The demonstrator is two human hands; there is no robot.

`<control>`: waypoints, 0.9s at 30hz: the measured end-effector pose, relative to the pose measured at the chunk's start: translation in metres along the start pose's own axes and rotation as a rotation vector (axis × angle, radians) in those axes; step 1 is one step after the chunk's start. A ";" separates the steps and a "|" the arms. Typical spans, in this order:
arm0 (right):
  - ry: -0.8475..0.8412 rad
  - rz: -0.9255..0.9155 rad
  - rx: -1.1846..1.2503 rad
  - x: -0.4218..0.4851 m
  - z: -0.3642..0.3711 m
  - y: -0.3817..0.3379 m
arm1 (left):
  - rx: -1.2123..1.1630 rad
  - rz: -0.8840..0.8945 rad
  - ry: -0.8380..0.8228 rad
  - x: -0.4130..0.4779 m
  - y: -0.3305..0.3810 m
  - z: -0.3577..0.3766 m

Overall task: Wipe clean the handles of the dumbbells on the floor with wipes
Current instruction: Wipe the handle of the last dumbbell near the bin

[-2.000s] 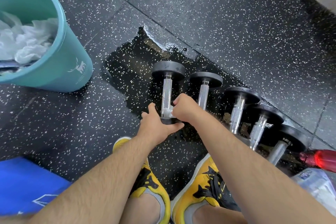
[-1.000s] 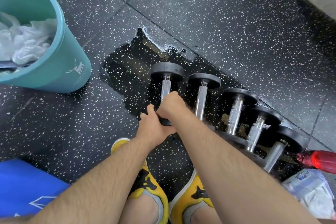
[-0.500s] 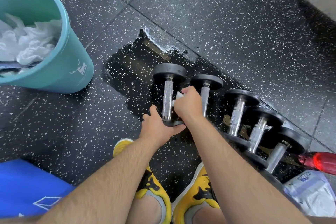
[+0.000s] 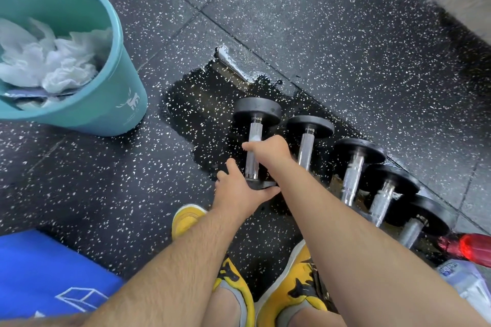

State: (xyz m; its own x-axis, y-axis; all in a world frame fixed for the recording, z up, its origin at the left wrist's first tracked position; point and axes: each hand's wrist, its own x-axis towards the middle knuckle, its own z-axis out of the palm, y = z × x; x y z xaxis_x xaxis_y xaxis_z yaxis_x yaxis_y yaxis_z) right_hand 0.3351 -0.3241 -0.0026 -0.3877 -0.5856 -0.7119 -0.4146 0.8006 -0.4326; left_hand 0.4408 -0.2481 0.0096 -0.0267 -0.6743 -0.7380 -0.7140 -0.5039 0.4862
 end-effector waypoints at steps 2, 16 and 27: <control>-0.011 0.030 0.093 0.001 0.001 0.001 | -0.003 0.022 0.012 0.000 -0.001 -0.001; -0.194 0.193 0.521 0.017 0.020 0.020 | 0.618 0.536 0.072 0.014 -0.036 -0.058; -0.266 0.097 0.436 0.004 0.008 0.013 | 0.645 0.607 0.161 0.012 -0.028 -0.036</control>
State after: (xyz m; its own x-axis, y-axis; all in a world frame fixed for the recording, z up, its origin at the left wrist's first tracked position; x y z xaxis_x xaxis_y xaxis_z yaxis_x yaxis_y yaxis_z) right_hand 0.3353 -0.3150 -0.0152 -0.1608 -0.4990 -0.8516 0.0159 0.8614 -0.5077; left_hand 0.4856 -0.2614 0.0034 -0.4631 -0.8179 -0.3414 -0.8644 0.3315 0.3781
